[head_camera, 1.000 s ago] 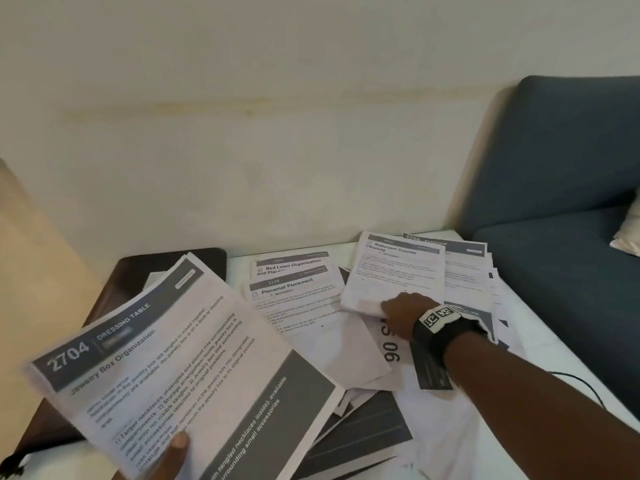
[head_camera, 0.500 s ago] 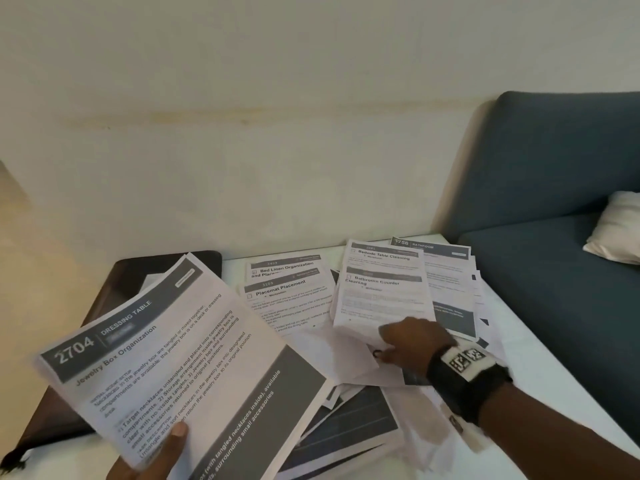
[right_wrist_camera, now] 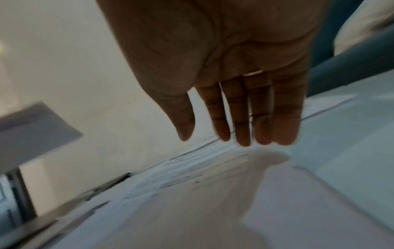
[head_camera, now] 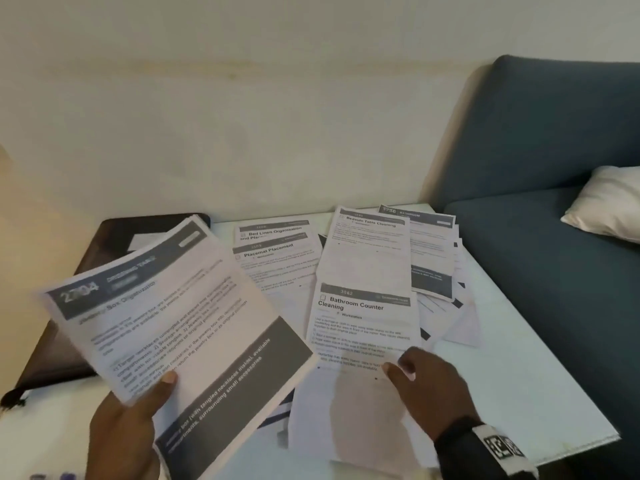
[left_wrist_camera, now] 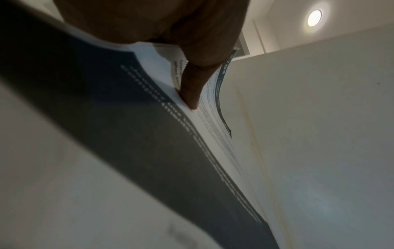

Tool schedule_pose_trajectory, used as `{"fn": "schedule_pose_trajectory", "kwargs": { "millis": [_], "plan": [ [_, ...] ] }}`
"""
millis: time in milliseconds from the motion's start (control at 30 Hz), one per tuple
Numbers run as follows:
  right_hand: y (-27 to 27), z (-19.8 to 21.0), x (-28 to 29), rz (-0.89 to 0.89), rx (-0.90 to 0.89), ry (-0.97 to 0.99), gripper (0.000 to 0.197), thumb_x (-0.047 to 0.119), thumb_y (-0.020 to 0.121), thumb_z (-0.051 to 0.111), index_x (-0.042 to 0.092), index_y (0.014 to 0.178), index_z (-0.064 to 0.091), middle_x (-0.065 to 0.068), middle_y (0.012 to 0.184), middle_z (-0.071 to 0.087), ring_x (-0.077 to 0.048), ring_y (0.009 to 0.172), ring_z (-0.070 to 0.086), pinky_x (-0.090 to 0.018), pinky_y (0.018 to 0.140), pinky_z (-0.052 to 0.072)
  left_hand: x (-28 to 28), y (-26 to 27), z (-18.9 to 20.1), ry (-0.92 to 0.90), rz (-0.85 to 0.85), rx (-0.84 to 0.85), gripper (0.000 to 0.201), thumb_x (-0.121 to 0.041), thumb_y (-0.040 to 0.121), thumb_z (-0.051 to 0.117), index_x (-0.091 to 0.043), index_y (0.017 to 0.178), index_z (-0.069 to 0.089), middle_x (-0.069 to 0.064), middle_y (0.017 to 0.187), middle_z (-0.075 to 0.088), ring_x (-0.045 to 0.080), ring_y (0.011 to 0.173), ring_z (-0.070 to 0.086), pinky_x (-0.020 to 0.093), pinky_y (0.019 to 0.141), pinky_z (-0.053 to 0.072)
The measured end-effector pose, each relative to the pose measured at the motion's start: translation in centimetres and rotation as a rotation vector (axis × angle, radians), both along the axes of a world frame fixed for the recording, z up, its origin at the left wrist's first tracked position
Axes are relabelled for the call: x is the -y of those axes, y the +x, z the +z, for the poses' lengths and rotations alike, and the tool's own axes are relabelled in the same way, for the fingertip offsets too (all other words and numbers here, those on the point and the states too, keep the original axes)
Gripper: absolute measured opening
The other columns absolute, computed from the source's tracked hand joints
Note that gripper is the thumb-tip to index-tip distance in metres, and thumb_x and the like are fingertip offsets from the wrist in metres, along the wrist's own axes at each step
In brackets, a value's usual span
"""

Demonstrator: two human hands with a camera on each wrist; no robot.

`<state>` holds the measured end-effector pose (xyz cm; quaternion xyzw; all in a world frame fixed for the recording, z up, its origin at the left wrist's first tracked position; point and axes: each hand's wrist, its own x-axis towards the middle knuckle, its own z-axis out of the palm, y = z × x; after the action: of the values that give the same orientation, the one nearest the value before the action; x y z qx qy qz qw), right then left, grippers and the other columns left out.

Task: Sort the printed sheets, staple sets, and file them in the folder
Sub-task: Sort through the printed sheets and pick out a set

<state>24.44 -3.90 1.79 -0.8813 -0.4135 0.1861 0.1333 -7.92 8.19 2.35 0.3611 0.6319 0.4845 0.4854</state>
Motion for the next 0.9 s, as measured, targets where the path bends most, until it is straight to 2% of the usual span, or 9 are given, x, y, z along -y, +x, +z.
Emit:
{"fn": "schedule_pose_trajectory", "kwargs": {
  "millis": [100,233,433,533,600,667,733,833,900],
  "plan": [
    [1.3,-1.3,-0.7,-0.108,0.057,-0.212,0.068,0.068,0.082,0.053,0.017,0.125,0.041,-0.007,0.120,0.051,-0.029,0.113,0.054,-0.036,0.094,0.043,0.8,1.8,0.4,0.017,-0.106,0.004,0.035,-0.002,0.079,0.073,-0.012,0.112,0.064,0.002,0.105,0.067,0.025,0.104,0.058,0.035,0.094,0.044],
    [1.5,-2.5,-1.2,-0.158,-0.030,-0.203,0.079,0.054,0.078,0.068,0.013,0.131,0.028,-0.011,0.120,0.048,-0.031,0.110,0.056,-0.037,0.092,0.047,1.8,4.1,-1.8,0.015,-0.402,-0.046,0.027,-0.002,0.076,0.075,-0.016,0.099,0.072,-0.010,0.090,0.075,0.013,0.093,0.066,0.026,0.080,0.051],
    [2.7,-1.6,-0.3,-0.151,-0.033,-0.155,0.050,0.036,0.084,0.067,0.015,0.117,0.036,-0.007,0.118,0.062,-0.027,0.107,0.062,-0.031,0.085,0.048,2.1,5.4,-3.4,-0.050,-0.610,-0.099,0.031,-0.010,0.078,0.077,-0.024,0.105,0.069,-0.011,0.094,0.075,0.009,0.096,0.066,0.018,0.072,0.045],
    [3.5,-1.8,0.4,-0.133,-0.012,-0.169,0.031,0.036,0.087,0.061,0.020,0.108,0.045,-0.003,0.112,0.063,-0.025,0.103,0.062,-0.030,0.081,0.047,2.1,5.5,-4.6,-0.066,-0.617,-0.137,0.033,-0.021,0.072,0.081,-0.025,0.102,0.070,-0.006,0.097,0.075,0.015,0.098,0.066,0.022,0.075,0.046],
    [4.0,-2.1,0.7,-0.132,-0.048,-0.076,0.014,0.031,0.089,0.058,0.022,0.095,0.049,0.001,0.104,0.064,-0.022,0.096,0.061,-0.031,0.082,0.050,2.0,6.0,-5.0,-0.062,-0.589,-0.105,0.023,-0.016,0.079,0.077,-0.027,0.099,0.070,-0.009,0.093,0.075,0.018,0.099,0.065,0.028,0.080,0.047],
    [4.3,-2.7,0.7,-0.107,-0.194,0.062,0.009,0.022,0.091,0.058,0.024,0.086,0.051,0.004,0.098,0.064,-0.016,0.090,0.060,-0.035,0.084,0.052,2.0,6.7,-4.9,-0.077,-0.585,-0.063,0.023,-0.006,0.087,0.067,-0.026,0.097,0.068,-0.020,0.086,0.073,0.017,0.097,0.063,0.030,0.085,0.046],
    [4.0,-2.5,0.4,-0.102,-0.402,0.159,0.012,0.016,0.093,0.059,0.027,0.089,0.056,0.005,0.101,0.066,-0.013,0.090,0.062,-0.037,0.085,0.055,2.0,7.2,-5.2,-0.068,-0.561,-0.037,0.023,-0.005,0.088,0.064,-0.027,0.096,0.066,-0.014,0.091,0.074,0.022,0.101,0.062,0.037,0.093,0.045],
    [2.9,-1.5,0.0,-0.130,-0.743,0.245,0.020,0.008,0.095,0.056,0.025,0.103,0.063,0.004,0.107,0.071,-0.019,0.098,0.067,-0.045,0.091,0.055,2.0,7.6,-5.5,-0.043,-0.504,-0.026,0.019,-0.023,0.081,0.073,-0.029,0.098,0.067,0.003,0.116,0.067,0.030,0.115,0.057,0.045,0.104,0.041],
    [2.1,-1.0,-0.1,-0.118,-0.967,0.330,0.028,0.001,0.097,0.050,0.020,0.113,0.065,0.000,0.110,0.073,-0.023,0.104,0.068,-0.050,0.097,0.050,2.0,7.6,-5.1,-0.039,-0.500,0.035,0.033,-0.033,0.070,0.079,-0.027,0.100,0.067,0.000,0.115,0.068,0.028,0.115,0.057,0.043,0.103,0.041]
  ]
}}
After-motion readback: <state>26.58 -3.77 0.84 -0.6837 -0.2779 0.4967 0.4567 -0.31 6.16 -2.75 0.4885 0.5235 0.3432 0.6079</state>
